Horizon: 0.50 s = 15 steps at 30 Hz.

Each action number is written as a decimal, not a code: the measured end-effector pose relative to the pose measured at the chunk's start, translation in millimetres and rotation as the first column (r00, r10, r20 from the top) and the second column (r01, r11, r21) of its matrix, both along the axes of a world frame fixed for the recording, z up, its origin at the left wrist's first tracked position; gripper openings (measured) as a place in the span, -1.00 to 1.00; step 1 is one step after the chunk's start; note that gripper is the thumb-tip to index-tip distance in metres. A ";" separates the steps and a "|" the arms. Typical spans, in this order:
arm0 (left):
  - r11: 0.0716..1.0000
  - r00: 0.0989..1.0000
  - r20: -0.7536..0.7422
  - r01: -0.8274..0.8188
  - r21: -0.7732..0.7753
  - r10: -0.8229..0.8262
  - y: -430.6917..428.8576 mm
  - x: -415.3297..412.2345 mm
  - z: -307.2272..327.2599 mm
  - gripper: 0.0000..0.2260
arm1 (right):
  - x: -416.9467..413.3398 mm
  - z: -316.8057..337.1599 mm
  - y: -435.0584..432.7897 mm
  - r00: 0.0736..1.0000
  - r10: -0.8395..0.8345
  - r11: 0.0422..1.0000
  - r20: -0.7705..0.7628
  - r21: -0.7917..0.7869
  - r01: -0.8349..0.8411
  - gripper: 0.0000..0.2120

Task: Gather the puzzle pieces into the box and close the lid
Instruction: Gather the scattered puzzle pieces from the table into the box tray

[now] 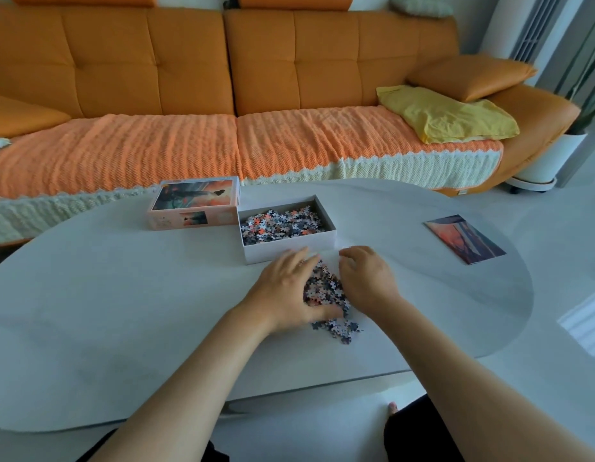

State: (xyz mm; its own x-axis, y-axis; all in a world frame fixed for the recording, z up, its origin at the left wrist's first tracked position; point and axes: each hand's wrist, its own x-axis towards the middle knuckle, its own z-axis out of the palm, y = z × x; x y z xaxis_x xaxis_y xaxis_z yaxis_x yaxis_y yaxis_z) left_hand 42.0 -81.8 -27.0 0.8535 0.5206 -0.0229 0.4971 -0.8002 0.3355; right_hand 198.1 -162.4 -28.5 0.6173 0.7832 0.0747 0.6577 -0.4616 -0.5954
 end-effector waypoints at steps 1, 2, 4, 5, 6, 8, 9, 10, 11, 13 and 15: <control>0.999 0.996 -0.081 0.027 0.033 -0.025 -3.7 4.4 -4.3 0.10 | 2.1 -4.9 -4.2 0.999 -0.004 0.999 0.039 -0.039 0.006 -0.55; 0.997 0.989 -0.142 0.053 0.055 -0.045 -7.4 9.1 -9.0 0.17 | 2.2 -8.0 -9.1 0.998 0.017 0.996 0.063 -0.083 -0.011 -0.53; 0.995 0.978 -0.198 0.079 0.061 -0.066 -13.2 16.6 -16.0 0.19 | -2.5 -12.6 -18.6 0.993 0.099 0.983 0.062 -0.161 -0.088 -0.51; 0.995 0.979 -0.192 0.080 0.059 -0.067 -15.0 18.6 -16.2 0.17 | -5.4 -13.5 -22.4 0.987 0.150 0.976 0.058 -0.170 -0.139 -0.51; 0.995 0.984 -0.166 0.079 0.062 -0.068 -15.7 19.1 -14.6 0.14 | -8.9 -13.5 -25.2 0.979 0.194 0.970 0.058 -0.163 -0.183 -0.51; 0.993 0.994 -0.081 0.078 0.085 -0.071 -13.0 17.1 -8.4 0.00 | -14.7 -15.9 -26.2 0.967 0.249 0.958 0.048 -0.158 -0.239 -0.48; 0.993 0.996 -0.043 0.076 0.087 -0.072 -10.3 14.8 -5.2 -0.06 | -18.0 -16.1 -25.4 0.963 0.266 0.953 0.032 -0.161 -0.258 -0.46; 0.994 0.997 -0.012 0.072 0.078 -0.071 -8.0 12.1 -1.6 -0.11 | -21.3 -16.9 -23.5 0.959 0.282 0.947 0.022 -0.164 -0.275 -0.46; 0.996 0.998 0.011 0.063 0.060 -0.064 -6.0 9.1 1.3 -0.15 | -24.5 -17.3 -20.9 0.953 0.303 0.941 0.021 -0.164 -0.296 -0.45; 0.999 0.999 0.031 0.035 0.019 -0.035 -1.9 3.2 5.4 -0.21 | -32.1 -13.1 -16.3 0.938 0.346 0.928 0.030 -0.156 -0.337 -0.46; 1.000 0.999 0.036 0.008 -0.007 -0.008 1.4 -3.3 8.9 -0.26 | -35.3 -6.0 -11.5 0.915 0.403 0.911 0.028 -0.113 -0.397 -0.53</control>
